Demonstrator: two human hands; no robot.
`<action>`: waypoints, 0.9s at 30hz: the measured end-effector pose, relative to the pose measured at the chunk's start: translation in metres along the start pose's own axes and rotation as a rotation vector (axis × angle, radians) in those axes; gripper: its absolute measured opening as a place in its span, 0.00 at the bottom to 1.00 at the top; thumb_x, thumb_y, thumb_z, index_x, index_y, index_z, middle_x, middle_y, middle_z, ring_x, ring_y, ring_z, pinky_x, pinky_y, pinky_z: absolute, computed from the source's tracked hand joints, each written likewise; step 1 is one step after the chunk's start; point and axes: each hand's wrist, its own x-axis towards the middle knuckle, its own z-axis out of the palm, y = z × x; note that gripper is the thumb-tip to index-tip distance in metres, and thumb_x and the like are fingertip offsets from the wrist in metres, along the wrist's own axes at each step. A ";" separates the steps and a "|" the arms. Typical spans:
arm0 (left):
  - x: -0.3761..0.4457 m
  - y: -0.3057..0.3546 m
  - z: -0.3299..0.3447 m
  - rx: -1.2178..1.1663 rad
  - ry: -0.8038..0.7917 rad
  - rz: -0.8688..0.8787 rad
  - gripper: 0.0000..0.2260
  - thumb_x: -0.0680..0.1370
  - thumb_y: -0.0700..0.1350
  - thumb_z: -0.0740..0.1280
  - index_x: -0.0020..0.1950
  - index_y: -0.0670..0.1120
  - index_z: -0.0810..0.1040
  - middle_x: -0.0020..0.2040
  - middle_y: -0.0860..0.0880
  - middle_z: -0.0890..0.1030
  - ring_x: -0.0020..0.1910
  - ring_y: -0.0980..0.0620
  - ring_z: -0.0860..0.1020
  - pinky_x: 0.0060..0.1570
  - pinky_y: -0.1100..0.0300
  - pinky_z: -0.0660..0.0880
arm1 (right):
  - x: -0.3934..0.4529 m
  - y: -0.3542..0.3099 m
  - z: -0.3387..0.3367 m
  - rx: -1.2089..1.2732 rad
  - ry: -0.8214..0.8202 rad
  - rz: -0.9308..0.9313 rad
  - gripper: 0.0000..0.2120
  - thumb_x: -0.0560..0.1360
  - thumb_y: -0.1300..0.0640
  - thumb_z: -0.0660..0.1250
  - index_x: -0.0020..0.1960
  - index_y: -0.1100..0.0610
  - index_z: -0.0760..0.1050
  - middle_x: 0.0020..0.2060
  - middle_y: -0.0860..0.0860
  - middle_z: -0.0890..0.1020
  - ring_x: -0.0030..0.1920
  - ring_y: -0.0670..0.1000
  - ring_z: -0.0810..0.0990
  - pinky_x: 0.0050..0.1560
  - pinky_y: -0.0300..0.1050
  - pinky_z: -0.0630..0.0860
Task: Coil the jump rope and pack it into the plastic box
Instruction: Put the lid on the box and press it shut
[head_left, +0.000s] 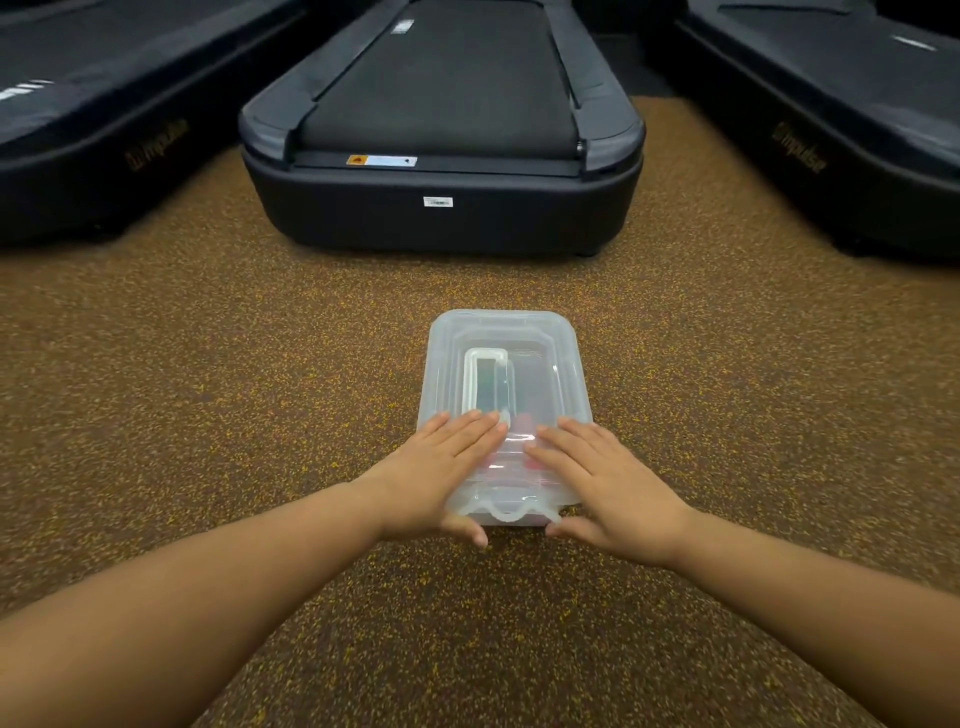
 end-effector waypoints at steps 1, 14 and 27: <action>0.000 0.000 -0.001 -0.031 -0.005 0.001 0.49 0.66 0.73 0.56 0.77 0.51 0.36 0.77 0.53 0.36 0.75 0.57 0.36 0.71 0.59 0.31 | -0.001 -0.001 -0.002 0.013 0.002 -0.005 0.35 0.73 0.35 0.60 0.74 0.50 0.56 0.74 0.53 0.63 0.75 0.57 0.58 0.75 0.57 0.53; 0.000 0.000 -0.017 -0.003 -0.029 -0.002 0.50 0.69 0.61 0.71 0.78 0.51 0.39 0.79 0.53 0.42 0.78 0.55 0.42 0.71 0.61 0.34 | 0.015 -0.013 -0.023 0.021 -0.023 0.042 0.44 0.69 0.35 0.65 0.75 0.56 0.54 0.72 0.52 0.63 0.73 0.54 0.57 0.74 0.46 0.49; -0.014 -0.005 -0.021 0.022 0.070 0.113 0.45 0.66 0.74 0.61 0.76 0.50 0.60 0.75 0.51 0.64 0.73 0.52 0.63 0.74 0.57 0.55 | 0.003 -0.016 -0.026 0.053 -0.012 -0.025 0.43 0.64 0.30 0.66 0.71 0.51 0.63 0.63 0.49 0.71 0.65 0.49 0.67 0.68 0.44 0.59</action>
